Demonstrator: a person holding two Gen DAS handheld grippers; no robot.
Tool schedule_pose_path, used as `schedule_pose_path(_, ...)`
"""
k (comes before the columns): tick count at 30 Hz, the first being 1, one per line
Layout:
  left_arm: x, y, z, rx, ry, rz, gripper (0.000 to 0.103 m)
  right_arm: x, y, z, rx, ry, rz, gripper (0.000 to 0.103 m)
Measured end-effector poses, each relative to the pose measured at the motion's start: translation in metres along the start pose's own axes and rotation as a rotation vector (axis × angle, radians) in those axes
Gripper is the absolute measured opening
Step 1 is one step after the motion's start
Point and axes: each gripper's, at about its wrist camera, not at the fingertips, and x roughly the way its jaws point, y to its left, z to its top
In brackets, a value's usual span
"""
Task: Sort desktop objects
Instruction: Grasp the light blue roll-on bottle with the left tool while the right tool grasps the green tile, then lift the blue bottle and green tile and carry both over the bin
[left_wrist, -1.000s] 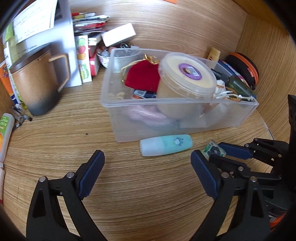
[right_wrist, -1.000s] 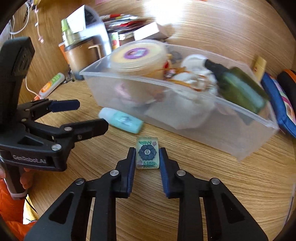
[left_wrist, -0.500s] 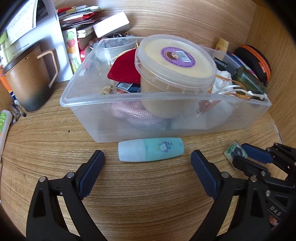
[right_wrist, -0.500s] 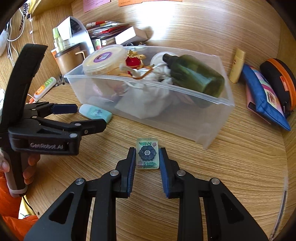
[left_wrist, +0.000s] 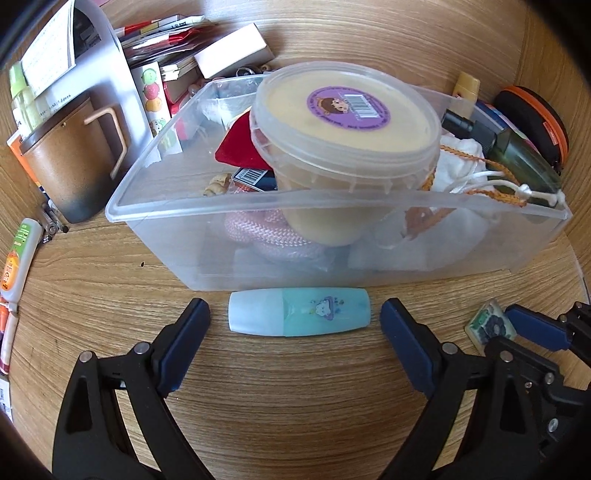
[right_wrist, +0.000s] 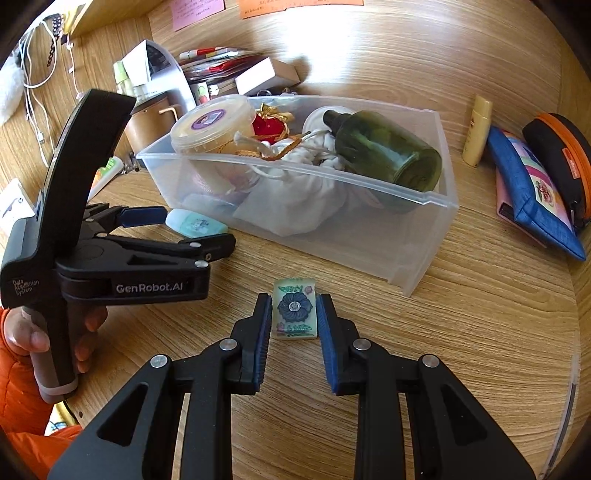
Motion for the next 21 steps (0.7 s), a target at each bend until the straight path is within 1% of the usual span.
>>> schedule_pose_path(2,-0.001,0.000,0.000,-0.001,-0.004,-0.004,0.089,0.002,0.001,-0.001,-0.006,0.010,-0.005,0.023)
schedule_pose_path(3,-0.001,0.001,0.000,0.001,-0.008,-0.007,0.085,0.003,0.002,-0.001,-0.009,0.015,-0.008,0.023)
schedule_pose_path(4,-0.002,0.000,-0.001,0.003,-0.013,-0.010,0.083,0.004,0.002,0.000,-0.011,0.017,-0.009,0.023)
schedule_pose_path(6,-0.002,0.000,-0.001,0.010,-0.019,-0.016,0.074,0.007,0.003,0.001,-0.016,0.025,-0.013,0.023)
schedule_pose_path(7,-0.005,0.001,-0.002,0.015,-0.023,-0.020,0.073,0.009,0.003,0.002,-0.018,0.033,-0.011,0.023)
schedule_pose_path(8,-0.005,0.001,-0.002,0.017,-0.023,-0.023,0.073,0.012,0.004,0.002,-0.021,0.044,-0.008,0.023)
schedule_pose_path(13,-0.008,0.003,-0.004,0.019,-0.028,-0.052,0.073,0.014,0.006,0.003,-0.038,0.042,-0.019,0.022)
schedule_pose_path(16,-0.012,0.004,-0.007,0.024,-0.041,-0.060,0.073,0.010,0.005,0.003,-0.030,0.014,-0.037,0.022)
schedule_pose_path(19,-0.019,0.006,-0.011,0.037,-0.064,-0.056,0.073,0.005,0.003,0.002,-0.005,0.001,-0.029,0.022)
schedule_pose_path(21,-0.022,0.006,-0.010,0.039,-0.074,-0.066,0.073,0.002,0.004,0.003,0.001,-0.007,-0.029,0.022)
